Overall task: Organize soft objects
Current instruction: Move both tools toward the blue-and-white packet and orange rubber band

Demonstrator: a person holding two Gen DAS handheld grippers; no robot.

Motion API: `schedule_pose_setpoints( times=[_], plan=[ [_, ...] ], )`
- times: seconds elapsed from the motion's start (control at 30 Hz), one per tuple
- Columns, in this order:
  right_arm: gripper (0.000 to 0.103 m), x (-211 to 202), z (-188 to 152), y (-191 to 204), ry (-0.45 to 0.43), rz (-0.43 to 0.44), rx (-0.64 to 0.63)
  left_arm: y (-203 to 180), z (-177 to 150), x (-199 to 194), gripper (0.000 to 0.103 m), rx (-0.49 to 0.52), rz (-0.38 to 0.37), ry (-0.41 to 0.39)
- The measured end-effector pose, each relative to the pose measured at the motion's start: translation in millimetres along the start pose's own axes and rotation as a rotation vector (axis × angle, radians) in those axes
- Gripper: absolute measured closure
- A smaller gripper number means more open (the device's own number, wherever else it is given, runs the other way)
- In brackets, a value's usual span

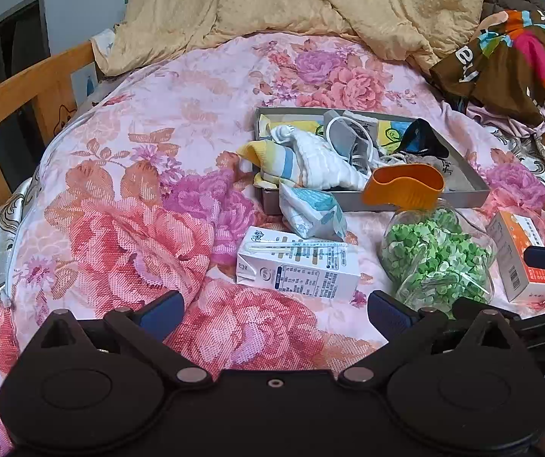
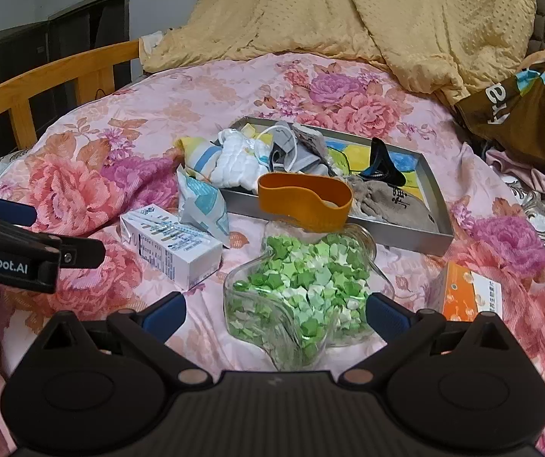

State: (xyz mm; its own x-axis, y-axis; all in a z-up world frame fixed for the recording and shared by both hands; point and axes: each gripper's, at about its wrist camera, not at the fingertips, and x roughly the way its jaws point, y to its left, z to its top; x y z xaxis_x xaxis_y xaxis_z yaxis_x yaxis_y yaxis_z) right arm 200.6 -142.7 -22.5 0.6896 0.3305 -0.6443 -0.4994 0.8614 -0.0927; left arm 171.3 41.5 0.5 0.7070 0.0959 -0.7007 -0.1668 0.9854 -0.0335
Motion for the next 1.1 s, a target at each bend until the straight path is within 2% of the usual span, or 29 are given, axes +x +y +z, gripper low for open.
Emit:
schedule_pose_setpoints(
  times=[0.33,0.7,0.97,1.1],
  plan=[
    [0.001,19,11,-5,-0.051,-0.013,-0.001,-1,9,12,0.001,-0.008,-0.029,0.033],
    [0.001,44,21,-21,-0.063,-0.045,-0.014,-13,25,42,0.001,0.121,-0.057,0.104],
    [0.001,59,26,-35,-0.066,-0.072,-0.001,-15,38,51,0.001,0.177,-0.116,0.024],
    [0.001,67,29,-42,-0.076,-0.081,-0.002,-14,43,61,0.001,0.153,-0.154,-0.007]
  ],
)
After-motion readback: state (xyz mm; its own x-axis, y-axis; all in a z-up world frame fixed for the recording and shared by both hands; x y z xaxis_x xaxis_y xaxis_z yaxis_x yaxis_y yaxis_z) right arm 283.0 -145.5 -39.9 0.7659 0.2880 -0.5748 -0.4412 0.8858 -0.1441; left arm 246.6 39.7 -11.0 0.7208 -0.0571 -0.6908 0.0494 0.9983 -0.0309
